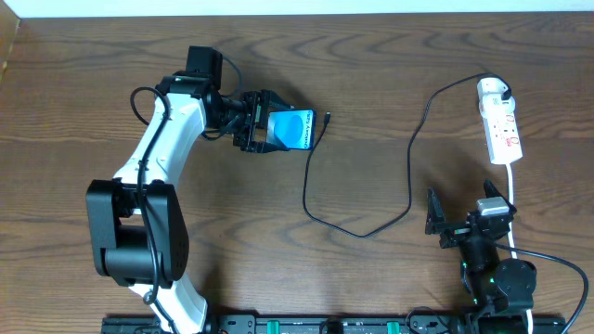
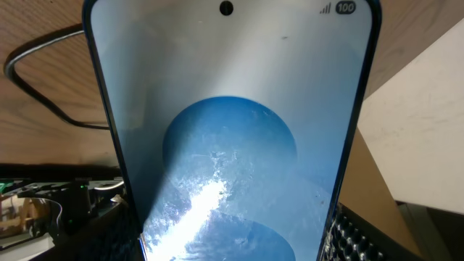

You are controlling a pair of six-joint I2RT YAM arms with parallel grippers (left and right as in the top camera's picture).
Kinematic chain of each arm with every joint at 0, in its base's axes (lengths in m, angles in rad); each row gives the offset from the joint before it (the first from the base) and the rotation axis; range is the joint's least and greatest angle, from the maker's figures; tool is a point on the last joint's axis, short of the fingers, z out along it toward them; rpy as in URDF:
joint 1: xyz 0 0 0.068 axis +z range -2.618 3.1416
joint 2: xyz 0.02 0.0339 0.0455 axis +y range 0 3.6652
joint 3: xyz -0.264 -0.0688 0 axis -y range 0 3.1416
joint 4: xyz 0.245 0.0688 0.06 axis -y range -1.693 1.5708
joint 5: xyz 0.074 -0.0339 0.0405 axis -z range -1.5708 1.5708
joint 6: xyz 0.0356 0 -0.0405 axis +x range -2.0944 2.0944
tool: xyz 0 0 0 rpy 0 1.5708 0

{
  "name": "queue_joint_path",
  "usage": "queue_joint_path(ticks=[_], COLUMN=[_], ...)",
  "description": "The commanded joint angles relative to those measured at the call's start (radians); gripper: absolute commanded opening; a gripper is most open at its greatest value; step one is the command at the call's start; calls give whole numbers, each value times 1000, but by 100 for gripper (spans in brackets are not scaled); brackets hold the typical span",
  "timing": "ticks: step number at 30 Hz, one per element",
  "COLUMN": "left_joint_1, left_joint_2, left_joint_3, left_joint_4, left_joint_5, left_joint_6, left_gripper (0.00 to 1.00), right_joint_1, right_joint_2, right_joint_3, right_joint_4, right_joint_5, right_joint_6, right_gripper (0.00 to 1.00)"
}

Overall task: Plug charger to phone and switch on socket
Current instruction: 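Lift the phone with the left gripper and turn it upright toward center, then move the right gripper left and grasp the phone's other edge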

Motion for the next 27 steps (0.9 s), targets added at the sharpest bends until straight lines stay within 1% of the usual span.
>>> queue_joint_path(ticks=[1, 7, 15, 18, 24, 27], left_joint_1=[6, 6, 6, 6, 6, 6], left_joint_2=[-8, -8, -8, -8, -8, -8], left_joint_3=[6, 6, 6, 6, 6, 6], left_joint_4=[1, 2, 1, 1, 1, 1], left_joint_5=[47, 46, 46, 46, 47, 46], left_joint_6=[-5, -5, -5, -5, -5, -5], left_gripper=[64, 64, 64, 64, 64, 64], right_joint_1=[5, 5, 5, 5, 3, 3], right_joint_2=[-3, -3, -3, 6, 100, 196], right_joint_3=[-2, -2, -2, 4, 75, 145], right_joint_4=[-3, 1, 6, 10, 10, 9], right_joint_5=[8, 7, -46, -71, -87, -88], right_joint_6=[-4, -4, -3, 22, 41, 41], right_gripper=[99, 99, 99, 99, 99, 99])
